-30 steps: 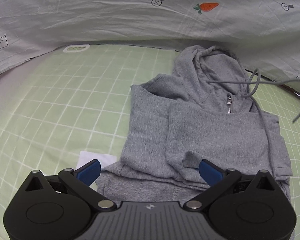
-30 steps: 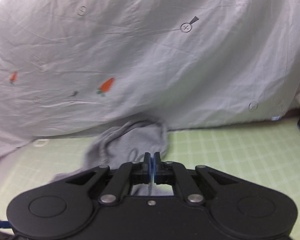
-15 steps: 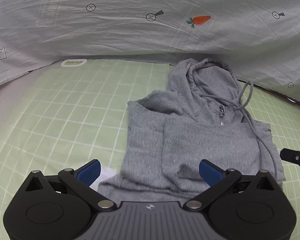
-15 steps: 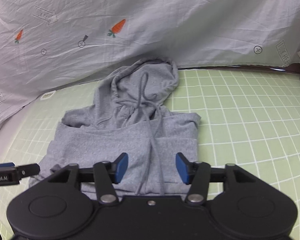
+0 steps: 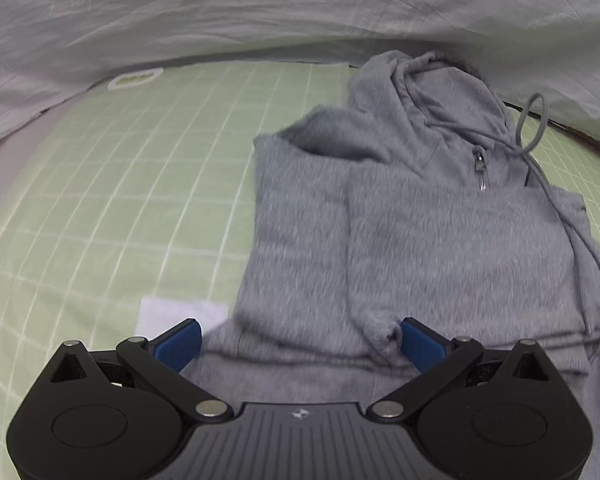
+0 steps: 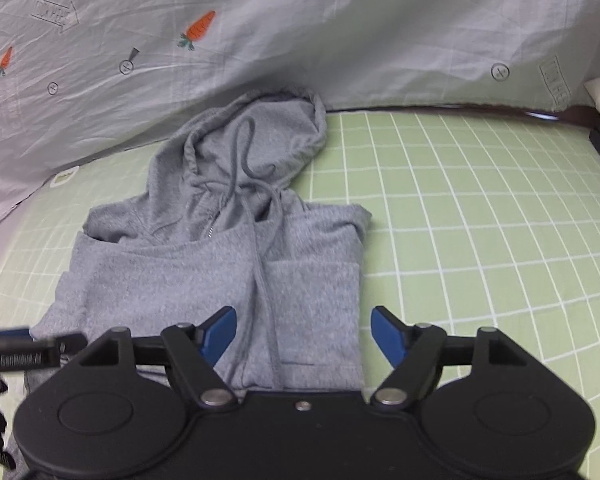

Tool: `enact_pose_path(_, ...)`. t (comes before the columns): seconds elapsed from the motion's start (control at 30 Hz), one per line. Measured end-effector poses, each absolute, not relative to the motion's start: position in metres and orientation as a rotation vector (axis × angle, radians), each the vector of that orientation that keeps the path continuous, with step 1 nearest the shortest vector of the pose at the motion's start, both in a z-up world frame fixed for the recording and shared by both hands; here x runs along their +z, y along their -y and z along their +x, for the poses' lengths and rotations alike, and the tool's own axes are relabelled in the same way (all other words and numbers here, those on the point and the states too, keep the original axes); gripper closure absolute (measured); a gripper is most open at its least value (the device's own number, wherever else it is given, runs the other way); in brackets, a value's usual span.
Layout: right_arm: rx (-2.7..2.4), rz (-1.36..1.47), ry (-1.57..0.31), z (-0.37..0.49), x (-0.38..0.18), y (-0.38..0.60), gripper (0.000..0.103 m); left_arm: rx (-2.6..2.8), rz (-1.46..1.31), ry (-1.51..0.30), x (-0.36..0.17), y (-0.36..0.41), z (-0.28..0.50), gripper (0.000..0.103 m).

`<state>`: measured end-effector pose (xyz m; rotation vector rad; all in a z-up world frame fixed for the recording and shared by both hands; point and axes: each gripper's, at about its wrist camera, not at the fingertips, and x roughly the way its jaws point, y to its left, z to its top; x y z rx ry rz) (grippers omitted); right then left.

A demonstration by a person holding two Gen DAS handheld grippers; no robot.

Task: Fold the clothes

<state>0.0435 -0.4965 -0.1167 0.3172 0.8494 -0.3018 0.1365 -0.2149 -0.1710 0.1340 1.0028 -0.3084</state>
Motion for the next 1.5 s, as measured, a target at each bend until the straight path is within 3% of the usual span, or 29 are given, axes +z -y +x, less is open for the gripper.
enact_pose_path(0.17, -0.294, 0.320, -0.845, 0.044, -0.118, 0.495, 0.024, -0.308, 0.144, -1.006, -0.164, 0.210, 0.128, 0.000)
enact_pose_path(0.3, -0.300, 0.298, -0.820, 0.047, -0.114, 0.495, 0.006, -0.300, 0.085, -0.983, -0.148, 0.206, 0.130, 0.000)
enact_pose_path(0.4, -0.328, 0.280, -0.814, 0.053, -0.114, 0.503, 0.002, -0.287, 0.039, -0.960, -0.135, 0.207, 0.142, 0.000)
enact_pose_path(0.77, -0.437, 0.222, -0.801, 0.105, -0.117, 0.567, 0.000, -0.309, 0.070, -0.915, -0.119, 0.262, 0.237, 0.000)
enact_pose_path(1.1, -0.457, 0.199, -0.823, 0.203, -0.154, 0.620, 0.000, -0.402, 0.184, -0.907, -0.154, 0.350, 0.346, 0.000)
enact_pose_path(1.37, -0.448, 0.223, -0.770, 0.258, -0.169, 0.630, 0.000, -0.357, 0.327, -0.881, -0.174, 0.379, 0.375, 0.000)
enact_pose_path(1.5, -0.444, 0.114, -0.839, 0.275, -0.178, 0.616, 0.001, -0.351, 0.427, -0.868, -0.183, 0.374, 0.369, 0.000)
